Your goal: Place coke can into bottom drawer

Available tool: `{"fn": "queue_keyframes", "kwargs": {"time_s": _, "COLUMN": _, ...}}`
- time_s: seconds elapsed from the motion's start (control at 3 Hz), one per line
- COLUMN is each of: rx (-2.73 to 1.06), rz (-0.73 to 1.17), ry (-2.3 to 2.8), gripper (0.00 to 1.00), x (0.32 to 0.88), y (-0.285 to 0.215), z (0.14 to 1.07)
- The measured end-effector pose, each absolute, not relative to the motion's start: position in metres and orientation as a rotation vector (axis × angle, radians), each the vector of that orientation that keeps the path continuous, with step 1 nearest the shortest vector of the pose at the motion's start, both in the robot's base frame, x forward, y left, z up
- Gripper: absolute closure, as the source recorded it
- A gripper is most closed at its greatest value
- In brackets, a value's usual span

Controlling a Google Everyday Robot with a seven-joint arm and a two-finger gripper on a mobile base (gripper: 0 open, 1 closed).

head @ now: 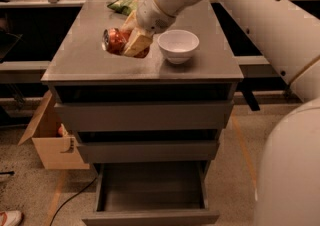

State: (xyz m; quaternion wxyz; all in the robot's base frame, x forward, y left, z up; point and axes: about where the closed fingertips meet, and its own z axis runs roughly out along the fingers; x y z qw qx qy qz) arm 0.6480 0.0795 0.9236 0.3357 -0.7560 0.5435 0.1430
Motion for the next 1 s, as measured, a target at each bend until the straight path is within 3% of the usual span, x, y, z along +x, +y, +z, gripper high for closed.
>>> {"fn": "queue_keyframes", "kwargs": {"time_s": 0.33, "rx": -2.010, "rz": 0.508, "ry": 1.357, "gripper": 1.00, "x": 0.6138, "y": 0.0777, "z": 0.9200}}
{"fn": "queue_keyframes", "kwargs": {"time_s": 1.0, "rx": -2.030, "rz": 0.519, "ry": 1.350, "gripper": 1.00, "x": 0.6058, "y": 0.0829, "z": 0.9157}}
